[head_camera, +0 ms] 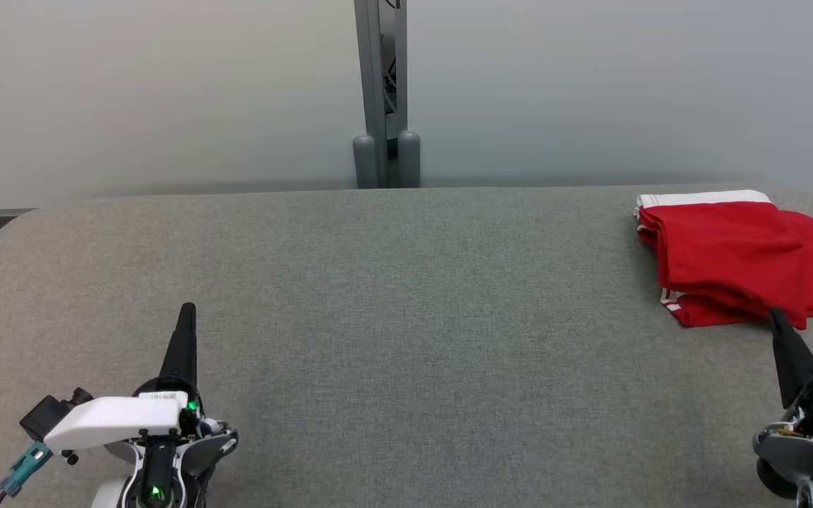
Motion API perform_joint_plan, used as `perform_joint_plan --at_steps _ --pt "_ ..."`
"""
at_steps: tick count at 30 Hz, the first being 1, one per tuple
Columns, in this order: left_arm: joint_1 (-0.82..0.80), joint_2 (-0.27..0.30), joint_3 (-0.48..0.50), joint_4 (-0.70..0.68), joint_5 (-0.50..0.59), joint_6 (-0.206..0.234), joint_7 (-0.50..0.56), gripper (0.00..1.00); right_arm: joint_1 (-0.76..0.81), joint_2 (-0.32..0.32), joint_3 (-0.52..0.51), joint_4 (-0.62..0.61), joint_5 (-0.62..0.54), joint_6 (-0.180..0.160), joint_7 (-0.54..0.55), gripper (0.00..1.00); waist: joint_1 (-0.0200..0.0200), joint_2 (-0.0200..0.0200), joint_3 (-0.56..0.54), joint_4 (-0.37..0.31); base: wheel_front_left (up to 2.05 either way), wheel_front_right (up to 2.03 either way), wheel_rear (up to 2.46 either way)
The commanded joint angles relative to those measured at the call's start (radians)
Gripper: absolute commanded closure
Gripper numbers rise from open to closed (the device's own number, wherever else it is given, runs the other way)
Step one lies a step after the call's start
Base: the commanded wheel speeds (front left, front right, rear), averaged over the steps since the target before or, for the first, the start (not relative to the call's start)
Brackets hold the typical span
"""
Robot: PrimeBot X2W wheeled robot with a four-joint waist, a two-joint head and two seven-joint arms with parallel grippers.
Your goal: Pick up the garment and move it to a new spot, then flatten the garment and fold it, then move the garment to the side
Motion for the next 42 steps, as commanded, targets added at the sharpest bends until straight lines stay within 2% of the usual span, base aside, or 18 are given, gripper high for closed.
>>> perform_joint_plan --at_steps 1,14,42 --pt "-0.026 0.005 0.007 0.0 -0.018 -0.008 0.003 1.0 -0.019 -0.01 -0.005 0.002 0.023 0.0 0.009 1.0 0.0 0.0 0.001 -0.001 0.0 0.0 0.0" --pt "-0.045 0.005 0.015 0.009 -0.101 -0.018 0.017 1.0 -0.041 -0.01 -0.022 0.016 0.102 0.0 0.04 1.0 0.0 0.0 0.012 -0.008 0.0 0.0 0.0" --pt "-0.041 0.005 0.014 0.008 -0.099 -0.015 0.016 1.0 -0.039 -0.01 -0.021 0.015 0.099 0.0 0.038 1.0 0.0 0.0 0.012 -0.008 0.0 0.0 0.0"
